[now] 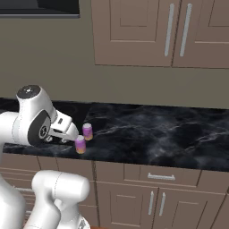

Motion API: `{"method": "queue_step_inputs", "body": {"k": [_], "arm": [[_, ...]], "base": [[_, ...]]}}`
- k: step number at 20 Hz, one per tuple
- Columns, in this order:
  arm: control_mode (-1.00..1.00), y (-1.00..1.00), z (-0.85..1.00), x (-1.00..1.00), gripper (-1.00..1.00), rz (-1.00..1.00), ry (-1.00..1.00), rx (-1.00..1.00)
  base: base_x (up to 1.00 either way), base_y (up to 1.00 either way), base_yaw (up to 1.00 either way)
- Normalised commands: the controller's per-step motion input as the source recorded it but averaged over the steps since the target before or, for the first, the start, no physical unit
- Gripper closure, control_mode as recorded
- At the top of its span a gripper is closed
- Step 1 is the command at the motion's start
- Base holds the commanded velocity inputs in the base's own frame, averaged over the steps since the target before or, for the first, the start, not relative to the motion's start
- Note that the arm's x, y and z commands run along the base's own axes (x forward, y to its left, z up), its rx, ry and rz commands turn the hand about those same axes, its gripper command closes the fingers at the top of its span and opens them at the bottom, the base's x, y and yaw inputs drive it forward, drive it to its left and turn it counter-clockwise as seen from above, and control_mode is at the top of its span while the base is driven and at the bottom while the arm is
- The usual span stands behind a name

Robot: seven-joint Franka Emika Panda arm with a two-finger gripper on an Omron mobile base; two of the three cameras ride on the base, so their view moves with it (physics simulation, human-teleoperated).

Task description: Four empty soda cans are scattered around the kitchen. Gather all the cans and cluster them next to the stove for recycling.

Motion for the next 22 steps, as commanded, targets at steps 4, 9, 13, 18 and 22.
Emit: {"method": "queue_step_inputs", "body": {"k": [4, 9, 13, 18, 22], "arm": [[1.0, 0.0, 0.0, 0.0, -1.0, 0.0, 0.0, 0.0], [1.0, 0.0, 0.0, 0.0, -1.0, 0.0, 0.0, 0.0], [1.0, 0.0, 0.0, 0.0, -1.0, 0.0, 0.0, 0.0], [1.0, 0.0, 0.0, 0.0, -1.0, 0.0, 0.0, 0.0], [1.0, 0.0, 0.0, 0.0, -1.0, 0.0, 0.0, 0.0]], "base": [[-0.19, 0.0, 0.02], [-0.56, 0.05, 0.05], [-0.82, 0.28, 0.05], [-0.82, 0.48, 0.08], [-0.5, 0.71, 0.18]]}}
